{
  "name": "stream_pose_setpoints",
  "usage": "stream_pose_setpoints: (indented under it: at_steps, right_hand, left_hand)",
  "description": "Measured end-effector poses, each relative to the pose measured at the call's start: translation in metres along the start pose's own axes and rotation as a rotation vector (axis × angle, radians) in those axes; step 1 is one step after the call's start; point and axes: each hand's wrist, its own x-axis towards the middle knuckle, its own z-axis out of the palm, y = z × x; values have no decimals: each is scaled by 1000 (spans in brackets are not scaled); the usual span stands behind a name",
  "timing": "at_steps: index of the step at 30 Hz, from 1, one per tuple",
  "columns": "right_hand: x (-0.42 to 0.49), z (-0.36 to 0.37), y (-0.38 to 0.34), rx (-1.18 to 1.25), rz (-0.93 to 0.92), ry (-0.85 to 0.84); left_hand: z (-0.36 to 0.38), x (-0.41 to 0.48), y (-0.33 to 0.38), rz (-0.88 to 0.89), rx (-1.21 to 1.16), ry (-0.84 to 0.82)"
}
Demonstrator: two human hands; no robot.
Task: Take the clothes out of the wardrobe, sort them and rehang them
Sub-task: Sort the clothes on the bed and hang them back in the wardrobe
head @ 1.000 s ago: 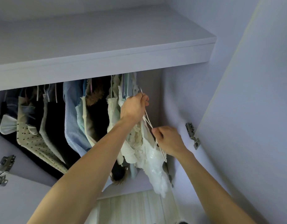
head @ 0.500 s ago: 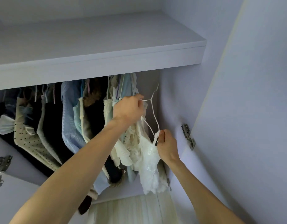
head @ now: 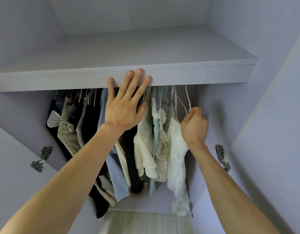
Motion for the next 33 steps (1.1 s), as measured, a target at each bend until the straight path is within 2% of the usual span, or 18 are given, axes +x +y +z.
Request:
stream_pose_setpoints:
  at_steps: [4,10,16,27,30,33]
  right_hand:
    - [14,5,-9,-15,6,-12]
    - [29,27,-22,-55,61,-209]
    - [14,39,-12,-20,73,-215]
    - [29,30,1,-98,28,-412]
    - [30,42,13,-53,43,-501]
    - [3,52,40,9,119,-453]
  left_hand:
    - [2,0,5,-21,-19,-8]
    - [-1,0,8,-42,-21,-41]
    - [-5,0,9,-55,-26,-79]
    - [-3,0,12,-59,-64,-109]
    - [-4,-3,21,-112,-127,-105]
    - [5,-31,42,-202,-240,-121]
